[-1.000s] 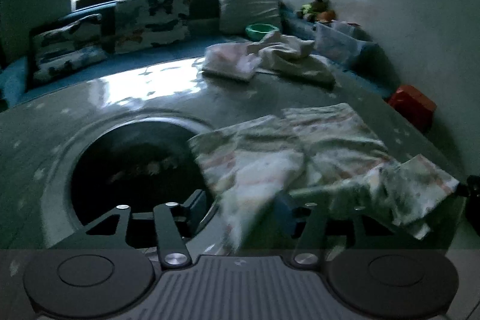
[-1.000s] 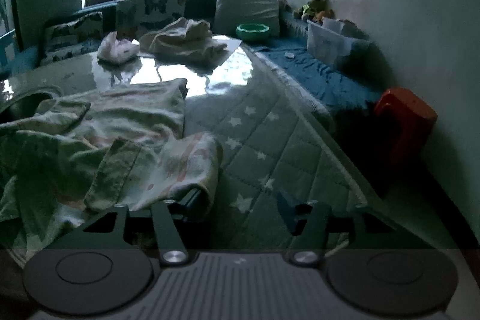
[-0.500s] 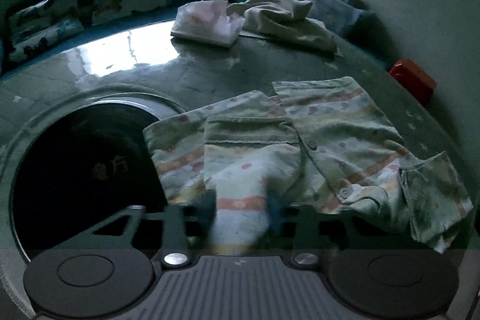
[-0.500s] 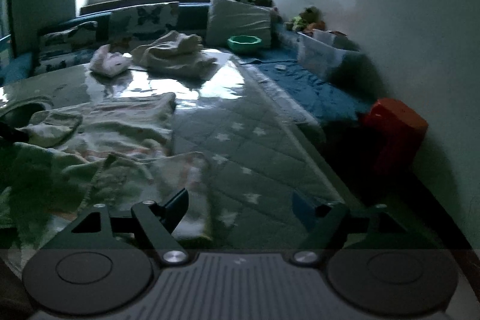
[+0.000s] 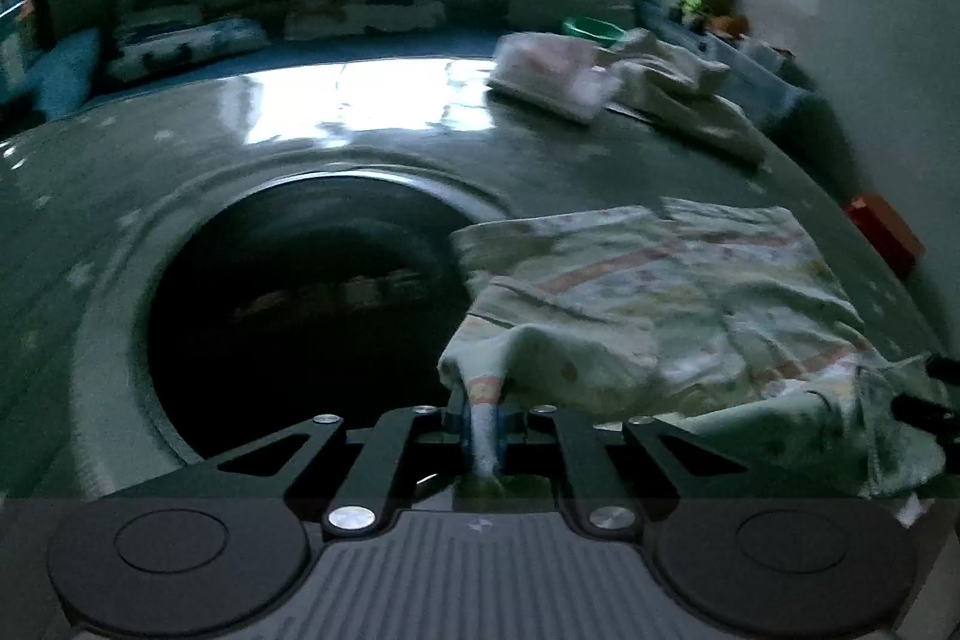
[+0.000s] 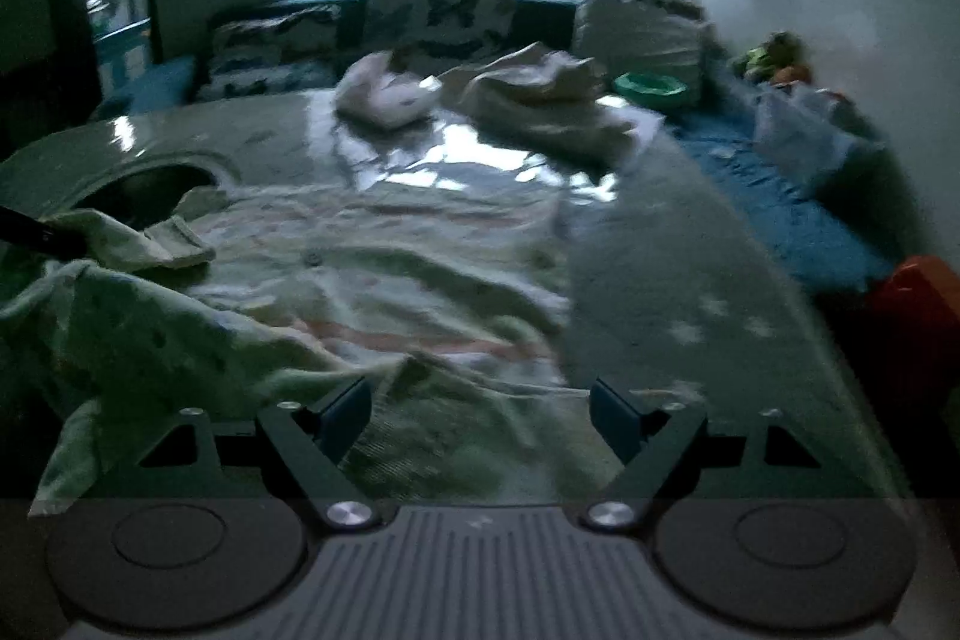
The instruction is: Fold clothes
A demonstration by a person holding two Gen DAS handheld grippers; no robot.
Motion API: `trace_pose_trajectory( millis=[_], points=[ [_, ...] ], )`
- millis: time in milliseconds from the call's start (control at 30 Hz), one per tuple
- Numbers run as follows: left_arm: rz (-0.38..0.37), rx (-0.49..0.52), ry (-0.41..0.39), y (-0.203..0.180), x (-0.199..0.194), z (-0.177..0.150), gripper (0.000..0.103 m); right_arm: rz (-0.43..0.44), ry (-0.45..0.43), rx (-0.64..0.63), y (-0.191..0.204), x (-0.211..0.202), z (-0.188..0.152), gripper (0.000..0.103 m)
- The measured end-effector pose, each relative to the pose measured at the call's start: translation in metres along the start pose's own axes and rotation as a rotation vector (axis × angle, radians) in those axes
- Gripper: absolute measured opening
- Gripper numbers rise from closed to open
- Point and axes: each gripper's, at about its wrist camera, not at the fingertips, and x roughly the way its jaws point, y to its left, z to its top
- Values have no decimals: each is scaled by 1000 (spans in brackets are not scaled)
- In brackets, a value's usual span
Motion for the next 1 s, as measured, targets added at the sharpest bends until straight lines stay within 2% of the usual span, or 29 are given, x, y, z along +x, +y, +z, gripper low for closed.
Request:
trace_pose_trajectory(
  millis=[100, 267, 400, 667, 800, 867, 1000],
  points=[
    [27, -44, -13, 17, -10, -8, 8, 38, 40, -33, 12, 18, 2, 82],
    [75, -116, -37, 47, -23, -18, 8, 91, 71, -57, 31, 38, 4, 89],
    [110, -173, -46, 71, -31, -27, 8, 110, 64, -122, 55, 49, 8, 93],
    [191, -281, -72, 121, -50, -36, 8, 225, 60, -164, 118, 91, 43, 97],
    [238, -320, -93, 142, -56, -37, 8, 258, 46, -209, 151, 108, 58, 97],
    [259, -348, -95, 155, -58, -39, 8, 244, 29, -261, 173, 116, 64, 99],
    [292, -387, -91, 171, -63, -47, 8, 270, 23, -274, 201, 132, 76, 100]
  ],
)
